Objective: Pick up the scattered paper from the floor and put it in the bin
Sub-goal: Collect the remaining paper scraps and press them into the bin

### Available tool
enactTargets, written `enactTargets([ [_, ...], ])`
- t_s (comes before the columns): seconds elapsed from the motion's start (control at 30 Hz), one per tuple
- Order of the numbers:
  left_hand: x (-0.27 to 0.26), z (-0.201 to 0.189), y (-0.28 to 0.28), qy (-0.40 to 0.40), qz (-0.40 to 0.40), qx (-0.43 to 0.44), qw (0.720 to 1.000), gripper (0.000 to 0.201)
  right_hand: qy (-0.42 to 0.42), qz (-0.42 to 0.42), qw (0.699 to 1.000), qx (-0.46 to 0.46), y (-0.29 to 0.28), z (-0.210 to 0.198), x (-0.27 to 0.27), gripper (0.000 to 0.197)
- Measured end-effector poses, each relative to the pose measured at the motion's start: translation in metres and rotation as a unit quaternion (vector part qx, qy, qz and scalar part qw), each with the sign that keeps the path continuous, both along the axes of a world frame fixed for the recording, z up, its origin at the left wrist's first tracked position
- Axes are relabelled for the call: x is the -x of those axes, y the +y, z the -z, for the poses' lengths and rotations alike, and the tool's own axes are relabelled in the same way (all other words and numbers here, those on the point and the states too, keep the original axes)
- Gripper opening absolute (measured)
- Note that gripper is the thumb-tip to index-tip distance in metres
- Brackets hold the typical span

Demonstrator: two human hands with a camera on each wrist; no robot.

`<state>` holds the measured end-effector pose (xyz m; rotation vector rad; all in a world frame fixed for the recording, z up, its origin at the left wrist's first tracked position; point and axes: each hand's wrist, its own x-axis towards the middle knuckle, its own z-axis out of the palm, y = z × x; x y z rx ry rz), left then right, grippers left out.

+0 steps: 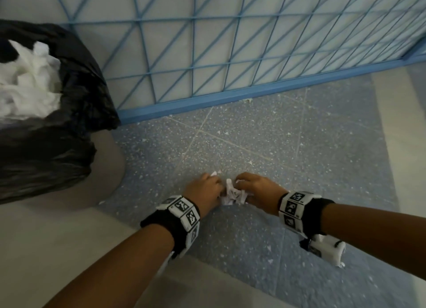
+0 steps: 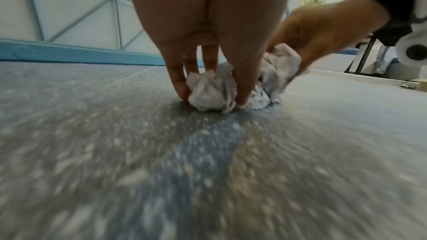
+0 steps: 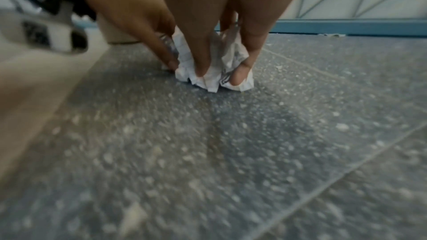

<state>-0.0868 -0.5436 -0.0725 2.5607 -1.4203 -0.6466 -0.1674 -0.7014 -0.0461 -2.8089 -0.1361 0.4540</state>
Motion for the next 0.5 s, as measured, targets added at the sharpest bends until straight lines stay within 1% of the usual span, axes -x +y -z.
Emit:
enactTargets([
  [0.07,0.008,-0.004,0.011,0.011,-0.021,0.001,1.0,0.031,0.025,0.044,0.998,-0.028,0.007,-0.009,-0.004,0.035],
  [0.13,0.012,-0.016,0.025,0.052,-0.076,0.032,0.995,0.026,0.03,0.073,0.995,-0.056,0.015,-0.021,-0.008,0.035],
  [0.2,0.013,-0.037,0.04,0.086,-0.129,0.062,0.986,0.023,-0.004,0.115,0.989,-0.093,0.023,-0.041,-0.014,0.033],
  [0.23,0.015,-0.052,0.049,0.095,-0.14,0.07,0.983,0.021,-0.029,0.141,0.982,-0.12,0.027,-0.054,-0.019,0.029],
  [0.3,0.021,-0.089,0.072,0.094,-0.117,0.075,0.986,0.02,-0.084,0.17,0.962,-0.195,0.038,-0.088,-0.033,0.014],
  [0.33,0.025,-0.109,0.084,0.079,-0.088,0.078,0.99,0.02,-0.107,0.174,0.953,-0.224,0.046,-0.107,-0.041,0.013],
  [0.4,0.029,-0.149,0.112,0.013,-0.022,0.104,0.994,0.02,-0.171,0.172,0.935,-0.26,0.062,-0.144,-0.06,0.018],
  [0.47,0.02,-0.196,0.141,-0.095,0.024,0.174,0.98,0.019,-0.253,0.157,0.91,-0.287,0.083,-0.178,-0.08,0.023],
  [0.5,0.012,-0.218,0.155,-0.14,0.025,0.198,0.97,0.019,-0.284,0.146,0.897,-0.306,0.096,-0.193,-0.091,0.026],
])
